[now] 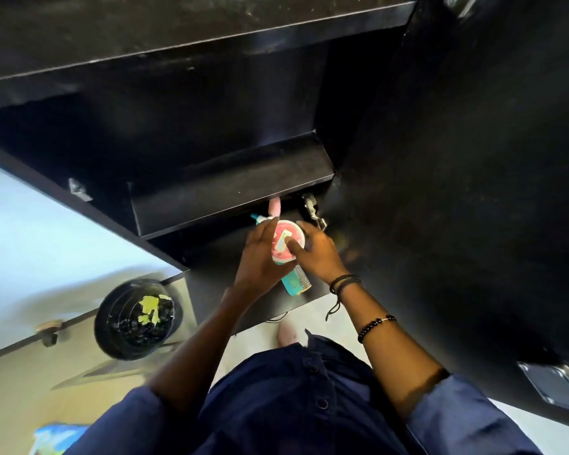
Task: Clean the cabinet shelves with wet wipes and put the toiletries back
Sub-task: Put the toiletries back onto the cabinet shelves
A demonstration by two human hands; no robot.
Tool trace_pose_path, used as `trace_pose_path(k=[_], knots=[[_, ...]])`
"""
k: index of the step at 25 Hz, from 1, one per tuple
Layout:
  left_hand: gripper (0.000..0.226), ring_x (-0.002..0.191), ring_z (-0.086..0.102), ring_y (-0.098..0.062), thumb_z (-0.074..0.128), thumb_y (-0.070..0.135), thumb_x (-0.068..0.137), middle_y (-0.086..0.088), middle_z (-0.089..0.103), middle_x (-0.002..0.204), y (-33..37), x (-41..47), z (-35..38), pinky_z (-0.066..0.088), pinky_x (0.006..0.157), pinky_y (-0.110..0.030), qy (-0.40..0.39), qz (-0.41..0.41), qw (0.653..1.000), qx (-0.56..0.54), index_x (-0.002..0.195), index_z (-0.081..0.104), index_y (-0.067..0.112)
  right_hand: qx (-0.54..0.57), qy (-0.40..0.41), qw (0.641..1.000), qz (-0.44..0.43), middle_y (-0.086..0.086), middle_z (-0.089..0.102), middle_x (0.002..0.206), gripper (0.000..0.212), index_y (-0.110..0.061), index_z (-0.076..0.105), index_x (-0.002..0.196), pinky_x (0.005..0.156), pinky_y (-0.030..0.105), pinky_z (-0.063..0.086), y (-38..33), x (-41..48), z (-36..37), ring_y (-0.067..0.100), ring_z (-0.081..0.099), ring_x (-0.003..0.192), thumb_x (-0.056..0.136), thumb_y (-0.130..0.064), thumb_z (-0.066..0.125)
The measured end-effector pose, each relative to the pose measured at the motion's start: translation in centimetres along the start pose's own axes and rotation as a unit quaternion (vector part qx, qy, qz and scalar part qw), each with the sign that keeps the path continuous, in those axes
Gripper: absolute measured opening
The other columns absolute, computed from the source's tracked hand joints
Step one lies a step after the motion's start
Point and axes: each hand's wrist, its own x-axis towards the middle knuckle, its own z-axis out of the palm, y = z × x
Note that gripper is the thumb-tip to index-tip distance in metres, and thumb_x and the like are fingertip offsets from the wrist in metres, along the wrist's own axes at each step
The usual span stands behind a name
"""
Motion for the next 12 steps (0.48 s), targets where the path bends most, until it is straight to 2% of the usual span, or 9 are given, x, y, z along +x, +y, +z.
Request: trace_pose_path(k=[3, 5, 9, 10, 12], knots=[[0.086, 0.117, 0.053, -0.024, 0.085, 0.037, 0.064, -0.011, 0.052, 0.131, 0.6, -1.8, -3.7, 0.049, 0.098, -0.04, 0.022, 0.018, 0.999, -0.019, 0.133, 0.045, 0.007, 0.123, -0.06, 0.991, 0.001, 0.001, 0.066, 0.117, 0.041, -0.018, 0.057, 0.124, 0.078, 0.032, 0.06, -2.2, -1.2, 0.3, 0.016, 0.065, 0.098, 0.087, -0.029, 0.067], [0.086, 0.119, 0.052, -0.022, 0.084, 0.037, 0.065, -0.009, 0.05, 0.134, 0.8, -3.3, -6.4, 0.049, 0.097, -0.038, 0.039, 0.029, 0.999, -0.025, 0.135, 0.043, 0.008, 0.18, -0.1, 0.979, 0.006, 0.001, 0.066, 0.117, 0.045, -0.021, 0.056, 0.127, 0.065, 0.026, 0.059, -4.3, -2.4, 0.3, 0.011, 0.067, 0.094, 0.085, -0.028, 0.07], [0.079, 0.122, 0.045, -0.007, 0.082, 0.035, 0.07, -0.007, 0.048, 0.136, 2.2, -5.6, -11.4, 0.042, 0.1, -0.016, 0.075, 0.065, 0.995, -0.033, 0.134, 0.044, 0.009, 0.248, -0.114, 0.962, -0.026, 0.003, 0.069, 0.111, 0.038, -0.018, 0.062, 0.121, 0.064, 0.025, 0.058, -7.8, -4.0, 0.2, 0.008, 0.071, 0.091, 0.084, -0.021, 0.071], [0.077, 0.123, 0.044, -0.004, 0.081, 0.035, 0.071, -0.006, 0.049, 0.135, 2.6, -6.1, -12.6, 0.039, 0.1, -0.013, 0.095, 0.063, 0.993, -0.04, 0.133, 0.045, 0.01, 0.271, -0.107, 0.956, -0.033, 0.006, 0.069, 0.111, 0.037, -0.016, 0.063, 0.12, 0.065, 0.026, 0.059, -8.7, -4.2, 0.3, 0.011, 0.07, 0.093, 0.084, -0.019, 0.071], [0.07, 0.122, 0.046, -0.007, 0.079, 0.036, 0.073, -0.003, 0.05, 0.131, 2.7, -6.7, -14.7, 0.041, 0.098, -0.016, 0.147, 0.048, 0.987, -0.039, 0.131, 0.048, 0.012, 0.31, -0.092, 0.945, -0.045, 0.008, 0.069, 0.112, 0.037, -0.012, 0.063, 0.12, 0.068, 0.031, 0.06, -10.9, -4.2, 0.3, 0.015, 0.07, 0.098, 0.084, -0.016, 0.07]])
